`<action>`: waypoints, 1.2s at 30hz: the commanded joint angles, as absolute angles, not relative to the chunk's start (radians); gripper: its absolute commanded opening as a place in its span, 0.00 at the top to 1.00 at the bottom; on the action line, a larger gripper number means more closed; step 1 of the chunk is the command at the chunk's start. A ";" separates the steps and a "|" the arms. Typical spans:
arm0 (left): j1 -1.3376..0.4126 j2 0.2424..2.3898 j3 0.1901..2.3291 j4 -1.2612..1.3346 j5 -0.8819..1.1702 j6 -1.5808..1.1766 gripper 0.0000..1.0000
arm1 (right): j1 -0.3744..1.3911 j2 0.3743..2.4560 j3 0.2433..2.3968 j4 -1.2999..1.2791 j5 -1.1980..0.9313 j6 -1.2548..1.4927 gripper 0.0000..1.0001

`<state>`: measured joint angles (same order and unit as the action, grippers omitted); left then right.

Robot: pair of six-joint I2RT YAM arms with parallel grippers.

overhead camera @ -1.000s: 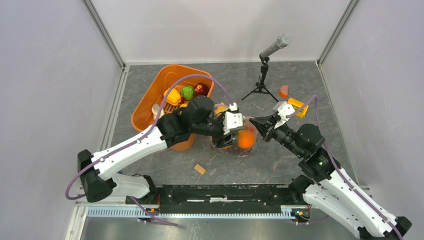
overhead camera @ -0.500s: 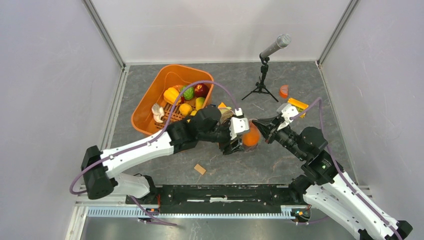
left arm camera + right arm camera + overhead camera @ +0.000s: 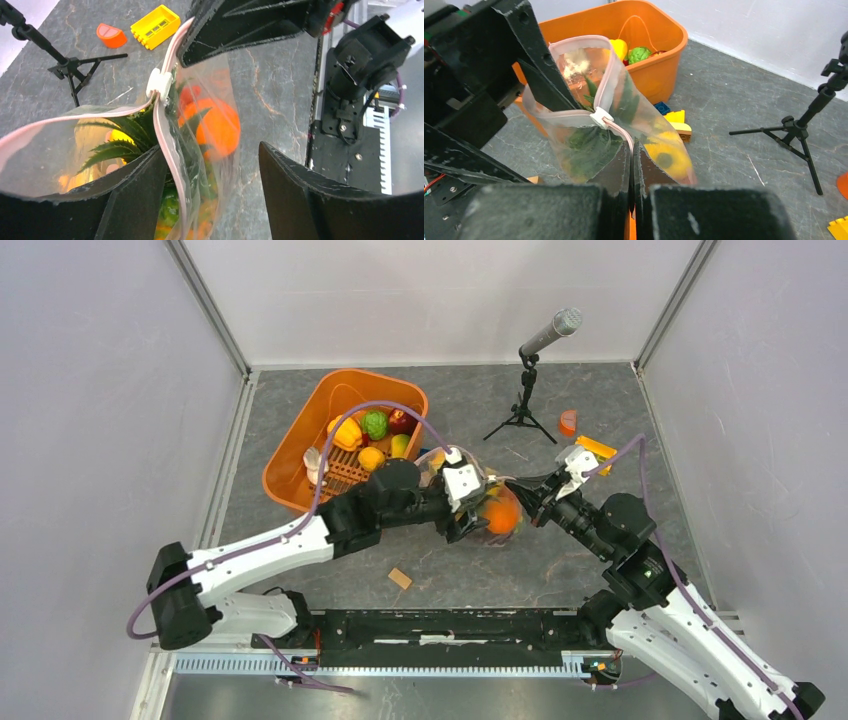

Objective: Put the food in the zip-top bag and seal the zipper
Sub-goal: Adjust the fake fruit in the zipper food storage bag.

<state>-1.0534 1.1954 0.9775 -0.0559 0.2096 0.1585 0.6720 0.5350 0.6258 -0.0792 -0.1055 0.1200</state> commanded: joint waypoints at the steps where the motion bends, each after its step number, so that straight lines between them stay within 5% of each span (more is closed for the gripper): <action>1: -1.061 1.292 0.974 0.075 0.238 0.087 0.27 | 0.670 0.515 0.659 -0.008 -0.137 0.148 1.00; 8: -1.099 1.379 0.988 0.120 0.305 0.110 0.41 | 0.670 0.499 0.647 -0.012 -0.113 0.156 1.00; 28: -1.099 1.597 0.986 -0.033 0.344 0.127 0.44 | 0.670 0.472 0.667 -0.060 0.070 0.160 1.00; 36: -1.098 1.515 0.910 -0.011 0.285 0.107 0.40 | 0.670 0.479 0.678 -0.083 0.117 0.150 1.00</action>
<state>-1.0954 1.5120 0.9958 0.2527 0.3161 0.1455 0.6693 0.4843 0.6235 -0.2176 0.0635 0.1452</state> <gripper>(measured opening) 0.582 0.010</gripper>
